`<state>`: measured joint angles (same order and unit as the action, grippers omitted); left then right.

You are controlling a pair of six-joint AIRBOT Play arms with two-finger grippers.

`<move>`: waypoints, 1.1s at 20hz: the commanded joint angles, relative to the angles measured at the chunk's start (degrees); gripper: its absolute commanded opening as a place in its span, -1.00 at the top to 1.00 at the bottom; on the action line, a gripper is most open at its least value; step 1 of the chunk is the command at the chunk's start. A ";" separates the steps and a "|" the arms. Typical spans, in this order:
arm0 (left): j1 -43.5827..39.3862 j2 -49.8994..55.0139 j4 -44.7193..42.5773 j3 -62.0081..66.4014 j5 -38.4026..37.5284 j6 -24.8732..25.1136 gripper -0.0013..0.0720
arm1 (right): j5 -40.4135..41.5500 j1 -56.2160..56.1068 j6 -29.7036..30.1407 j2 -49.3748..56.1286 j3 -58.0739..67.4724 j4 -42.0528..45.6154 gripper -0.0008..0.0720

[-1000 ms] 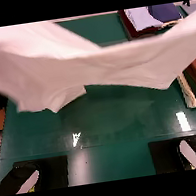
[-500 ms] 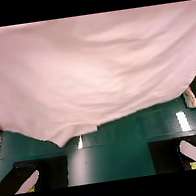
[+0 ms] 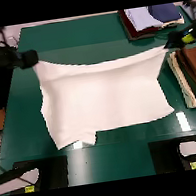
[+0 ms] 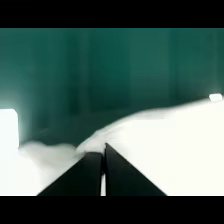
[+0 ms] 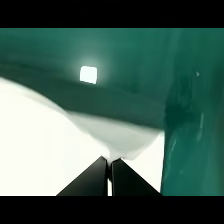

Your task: Fold the shirts.

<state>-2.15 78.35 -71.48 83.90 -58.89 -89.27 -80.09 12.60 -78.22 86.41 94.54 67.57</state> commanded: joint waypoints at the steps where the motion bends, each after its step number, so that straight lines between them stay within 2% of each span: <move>1: 2.08 9.27 9.14 -1.16 3.32 6.36 0.91 | 6.23 -0.48 -0.15 7.74 -1.31 -4.52 0.94; 4: 2.64 10.14 8.26 -0.98 0.76 8.92 0.91 | 5.95 0.33 1.03 8.44 -1.31 -6.14 0.94; 8: 6.14 10.16 5.35 -1.79 -9.53 9.84 0.91 | -2.08 1.16 2.67 8.13 -1.42 -0.63 0.94; 10: 7.10 10.16 4.24 -3.74 -9.68 9.86 0.91 | -3.45 0.66 2.67 8.13 -1.44 1.68 0.94; 16: 7.13 10.16 4.28 -9.88 -5.53 9.84 0.91 | -6.12 0.63 2.56 8.13 -1.44 1.62 0.93; 17: 7.15 10.14 4.20 -9.86 -5.64 9.81 0.90 | -6.51 0.63 2.60 8.13 -1.44 1.62 0.74; 18: 7.15 9.97 4.20 -9.84 -5.64 9.73 0.30 | -6.51 0.74 2.58 8.13 -1.44 1.57 -0.02; 19: 7.26 9.92 4.11 -9.42 -6.51 8.66 -0.43 | -6.51 0.94 2.56 8.09 -1.44 1.55 -0.16; 20: 7.67 9.86 4.11 -8.68 -8.57 8.07 -0.37 | -6.82 0.94 2.16 8.02 -1.44 1.55 -0.16; 22: 8.76 8.22 3.13 -8.09 -13.20 7.13 -0.37 | -9.25 1.66 2.16 7.23 -1.49 1.51 -0.15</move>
<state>5.63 87.81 -67.53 75.37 -67.18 -80.47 -86.72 13.67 -75.72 94.28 93.10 69.04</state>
